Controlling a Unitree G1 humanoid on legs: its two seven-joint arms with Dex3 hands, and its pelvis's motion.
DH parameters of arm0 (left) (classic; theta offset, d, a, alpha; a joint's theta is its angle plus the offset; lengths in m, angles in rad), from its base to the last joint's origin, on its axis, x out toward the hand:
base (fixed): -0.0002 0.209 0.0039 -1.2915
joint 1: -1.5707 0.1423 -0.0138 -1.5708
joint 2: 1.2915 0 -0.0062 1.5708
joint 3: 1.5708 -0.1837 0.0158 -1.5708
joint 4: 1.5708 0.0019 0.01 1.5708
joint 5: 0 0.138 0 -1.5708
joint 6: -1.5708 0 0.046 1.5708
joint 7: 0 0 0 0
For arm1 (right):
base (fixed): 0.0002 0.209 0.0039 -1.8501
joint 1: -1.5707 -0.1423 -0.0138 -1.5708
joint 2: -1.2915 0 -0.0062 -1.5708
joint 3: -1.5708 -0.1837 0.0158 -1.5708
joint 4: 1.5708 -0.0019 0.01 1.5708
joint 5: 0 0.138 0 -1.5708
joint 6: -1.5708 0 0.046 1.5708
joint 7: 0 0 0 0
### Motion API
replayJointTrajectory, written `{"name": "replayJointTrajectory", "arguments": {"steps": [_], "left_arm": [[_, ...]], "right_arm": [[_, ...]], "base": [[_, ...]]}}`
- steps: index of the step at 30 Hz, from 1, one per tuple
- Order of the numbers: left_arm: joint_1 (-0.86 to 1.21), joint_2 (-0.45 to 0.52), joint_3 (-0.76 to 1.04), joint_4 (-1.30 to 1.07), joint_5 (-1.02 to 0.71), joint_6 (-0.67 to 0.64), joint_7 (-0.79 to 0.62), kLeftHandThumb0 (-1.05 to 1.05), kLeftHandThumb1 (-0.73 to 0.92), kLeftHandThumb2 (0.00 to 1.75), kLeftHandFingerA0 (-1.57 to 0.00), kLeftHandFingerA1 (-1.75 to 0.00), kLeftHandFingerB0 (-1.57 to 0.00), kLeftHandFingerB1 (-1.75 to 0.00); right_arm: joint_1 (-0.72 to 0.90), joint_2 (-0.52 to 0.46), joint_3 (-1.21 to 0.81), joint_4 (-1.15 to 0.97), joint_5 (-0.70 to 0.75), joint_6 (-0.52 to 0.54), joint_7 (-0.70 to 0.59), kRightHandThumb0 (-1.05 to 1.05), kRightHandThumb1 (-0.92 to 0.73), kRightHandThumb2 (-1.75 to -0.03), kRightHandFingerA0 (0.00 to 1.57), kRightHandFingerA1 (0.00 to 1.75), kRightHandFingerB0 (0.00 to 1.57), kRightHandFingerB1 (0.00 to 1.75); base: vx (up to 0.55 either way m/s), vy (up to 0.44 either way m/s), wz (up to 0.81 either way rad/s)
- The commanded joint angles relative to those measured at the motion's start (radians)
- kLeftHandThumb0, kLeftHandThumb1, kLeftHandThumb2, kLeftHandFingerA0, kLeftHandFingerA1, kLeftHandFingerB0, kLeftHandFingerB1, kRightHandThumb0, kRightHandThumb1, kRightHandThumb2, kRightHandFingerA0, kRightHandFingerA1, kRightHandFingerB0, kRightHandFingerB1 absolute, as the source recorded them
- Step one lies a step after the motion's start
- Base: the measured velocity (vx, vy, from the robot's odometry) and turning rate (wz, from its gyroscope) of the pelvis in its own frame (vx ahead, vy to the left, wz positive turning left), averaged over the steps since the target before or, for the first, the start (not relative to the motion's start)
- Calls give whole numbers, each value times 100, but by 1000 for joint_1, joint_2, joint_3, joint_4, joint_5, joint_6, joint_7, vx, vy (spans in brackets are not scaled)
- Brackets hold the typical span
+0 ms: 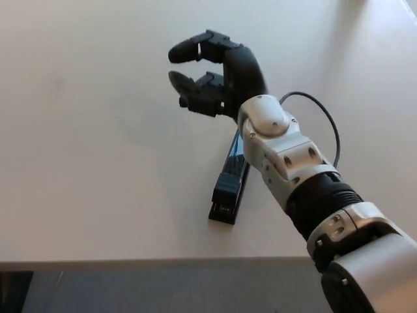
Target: The robot uses its right hand to press on the stapler that is in the middle of the desk
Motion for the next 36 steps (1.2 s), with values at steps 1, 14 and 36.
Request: {"name": "replayJointTrajectory", "arguments": {"steps": [1, 14, 36], "left_arm": [[17, -5, -18, -55, 7, 7, 0, -36, 61, 116, -5, -51, -3, -50], [19, 1, -38, -126, 5, 61, -4, -37, 60, 115, -4, -50, -2, -49], [-12, 4, -37, -99, 1, 41, -9, -36, 62, 117, -4, -50, -3, -49]], "right_arm": [[-17, 16, 28, 95, -108, -91, -49, -9, -63, -52, 67, 175, 54, 166], [135, 57, -96, 156, -71, -111, -57, -14, -64, -54, 70, 175, 53, 163], [203, 137, -129, 142, -86, -204, 73, -25, -62, -59, 78, 166, 63, 148]], "base": [[0, 0, 0], [0, 0, 0], [0, 0, 0]]}}
